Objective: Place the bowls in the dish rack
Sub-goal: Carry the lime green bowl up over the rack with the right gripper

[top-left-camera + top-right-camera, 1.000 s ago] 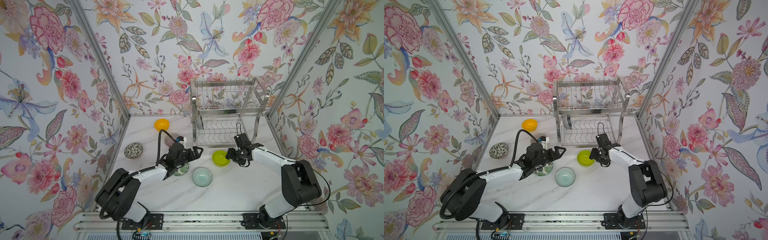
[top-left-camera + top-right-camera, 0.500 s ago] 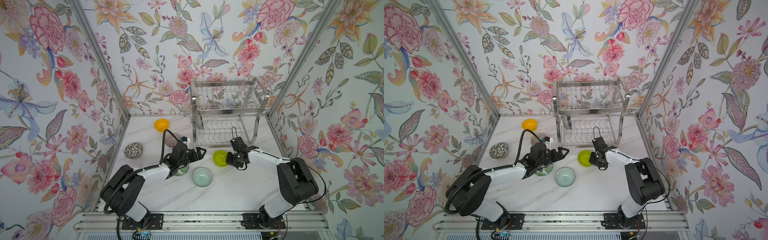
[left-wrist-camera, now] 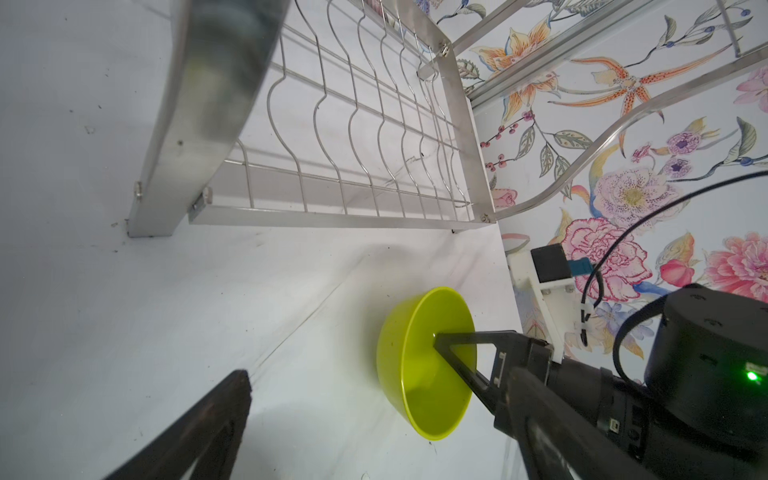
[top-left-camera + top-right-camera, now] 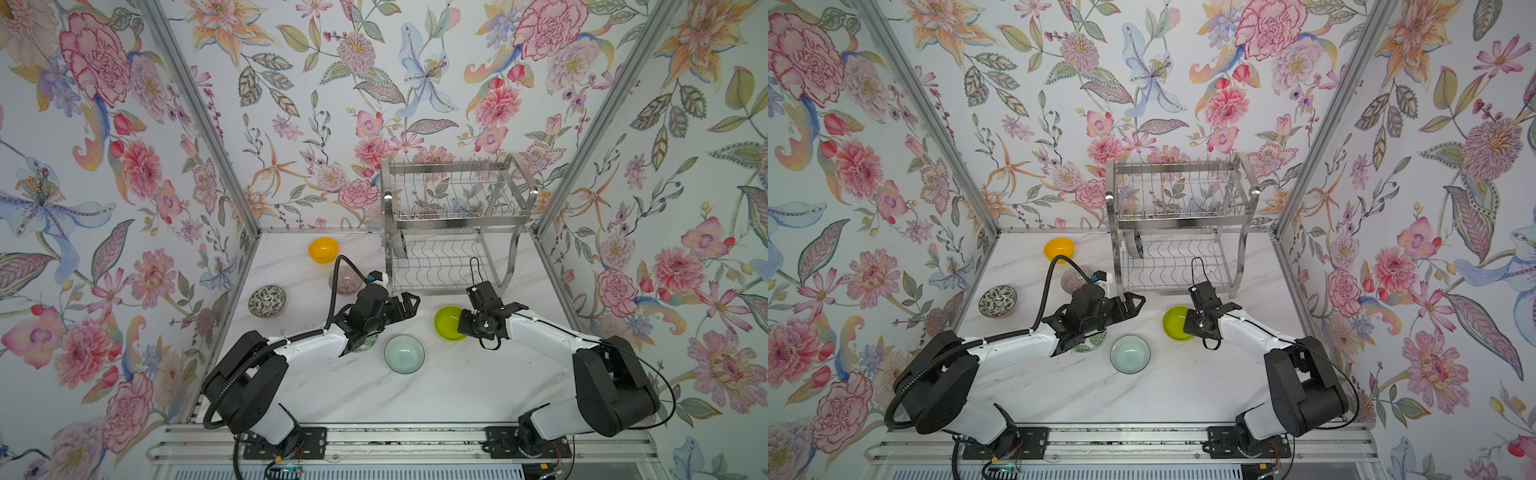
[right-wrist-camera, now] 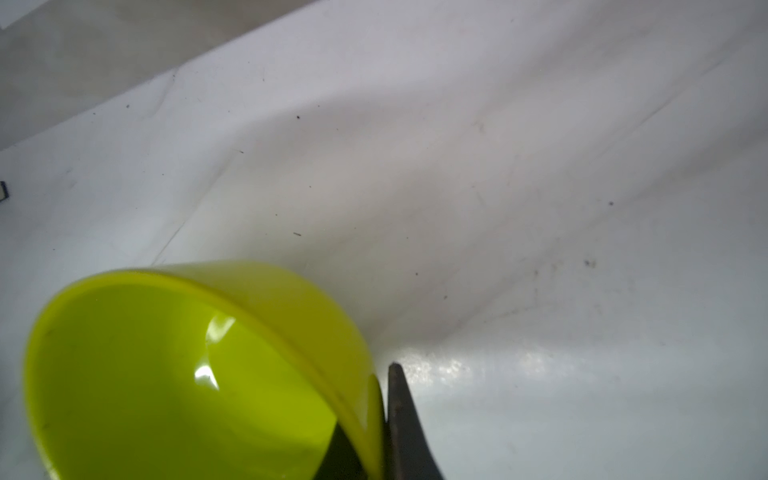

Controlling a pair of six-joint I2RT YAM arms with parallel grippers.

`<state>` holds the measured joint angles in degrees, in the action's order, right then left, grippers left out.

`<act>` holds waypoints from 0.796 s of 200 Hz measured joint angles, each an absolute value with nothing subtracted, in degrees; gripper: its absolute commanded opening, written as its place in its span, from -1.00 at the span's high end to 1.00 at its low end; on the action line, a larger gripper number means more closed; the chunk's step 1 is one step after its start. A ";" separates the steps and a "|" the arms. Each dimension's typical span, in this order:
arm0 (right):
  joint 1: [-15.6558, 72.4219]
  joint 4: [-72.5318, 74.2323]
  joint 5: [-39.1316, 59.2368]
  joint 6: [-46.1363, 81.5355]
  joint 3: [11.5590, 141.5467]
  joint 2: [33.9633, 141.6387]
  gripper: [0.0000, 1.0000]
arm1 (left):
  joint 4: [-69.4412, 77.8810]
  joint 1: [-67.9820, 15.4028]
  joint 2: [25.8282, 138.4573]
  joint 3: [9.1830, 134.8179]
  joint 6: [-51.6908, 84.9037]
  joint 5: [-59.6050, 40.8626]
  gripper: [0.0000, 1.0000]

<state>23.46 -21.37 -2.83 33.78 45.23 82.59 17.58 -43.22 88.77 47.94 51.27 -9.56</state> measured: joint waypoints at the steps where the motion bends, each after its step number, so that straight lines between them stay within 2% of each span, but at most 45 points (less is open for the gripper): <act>1: 23.44 -21.37 -2.87 33.80 45.19 82.48 1.00 | 17.50 -43.27 88.77 48.03 51.22 -9.54 -0.98; 53: 23.83 -22.90 -5.39 32.47 46.04 75.22 1.00 | 14.79 -45.25 88.77 52.16 48.58 -7.14 -0.98; 112: 26.96 -21.04 -8.49 31.66 52.80 74.26 1.00 | 14.66 -48.51 92.18 57.49 45.84 -2.46 -0.98; 159: 27.09 -19.62 -11.16 31.66 57.58 76.55 1.00 | 15.25 -49.43 93.89 60.29 44.10 0.08 -0.78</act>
<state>27.09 -19.62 -11.16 31.66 57.58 76.55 15.25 -49.43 93.89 60.29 44.10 0.08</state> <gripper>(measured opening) 0.073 0.931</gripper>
